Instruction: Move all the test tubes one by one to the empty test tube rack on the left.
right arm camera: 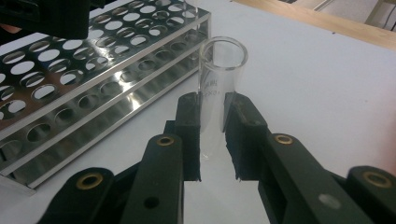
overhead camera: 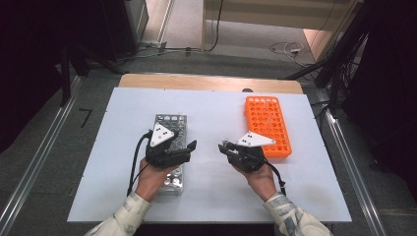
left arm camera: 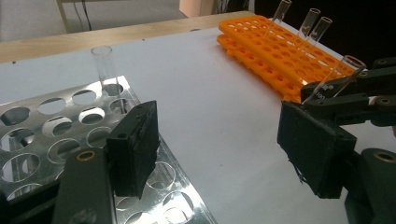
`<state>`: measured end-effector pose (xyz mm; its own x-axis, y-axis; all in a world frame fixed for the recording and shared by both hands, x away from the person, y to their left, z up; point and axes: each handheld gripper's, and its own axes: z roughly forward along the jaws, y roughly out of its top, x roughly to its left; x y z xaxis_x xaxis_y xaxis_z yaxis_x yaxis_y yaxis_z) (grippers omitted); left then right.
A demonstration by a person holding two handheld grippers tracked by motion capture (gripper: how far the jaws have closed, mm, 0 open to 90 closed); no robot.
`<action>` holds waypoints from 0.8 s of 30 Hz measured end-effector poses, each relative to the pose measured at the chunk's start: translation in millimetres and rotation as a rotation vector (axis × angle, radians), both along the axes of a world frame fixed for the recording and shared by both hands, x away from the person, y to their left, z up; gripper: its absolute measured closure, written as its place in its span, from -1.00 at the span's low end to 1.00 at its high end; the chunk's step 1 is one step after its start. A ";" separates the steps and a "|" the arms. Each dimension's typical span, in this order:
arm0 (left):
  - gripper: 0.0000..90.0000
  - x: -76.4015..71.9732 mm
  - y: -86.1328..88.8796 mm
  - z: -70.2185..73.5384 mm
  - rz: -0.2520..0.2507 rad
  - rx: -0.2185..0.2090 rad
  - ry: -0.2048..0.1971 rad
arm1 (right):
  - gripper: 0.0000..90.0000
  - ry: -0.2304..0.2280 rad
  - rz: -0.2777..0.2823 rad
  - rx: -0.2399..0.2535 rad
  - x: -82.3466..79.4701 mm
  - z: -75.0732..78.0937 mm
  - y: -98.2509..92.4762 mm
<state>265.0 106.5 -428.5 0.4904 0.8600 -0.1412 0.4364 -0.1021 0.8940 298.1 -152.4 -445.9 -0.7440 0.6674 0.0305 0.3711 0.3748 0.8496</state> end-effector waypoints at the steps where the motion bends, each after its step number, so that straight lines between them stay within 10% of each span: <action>1: -0.35 -0.2 -1.0 0.0 -0.004 -0.002 -0.001 | 0.63 0.002 0.003 0.000 -0.2 0.0 1.7; 24: -0.26 -3.7 -20.9 2.4 -0.072 -0.005 -0.010 | 0.63 0.024 0.063 -0.039 -0.6 -7.3 27.8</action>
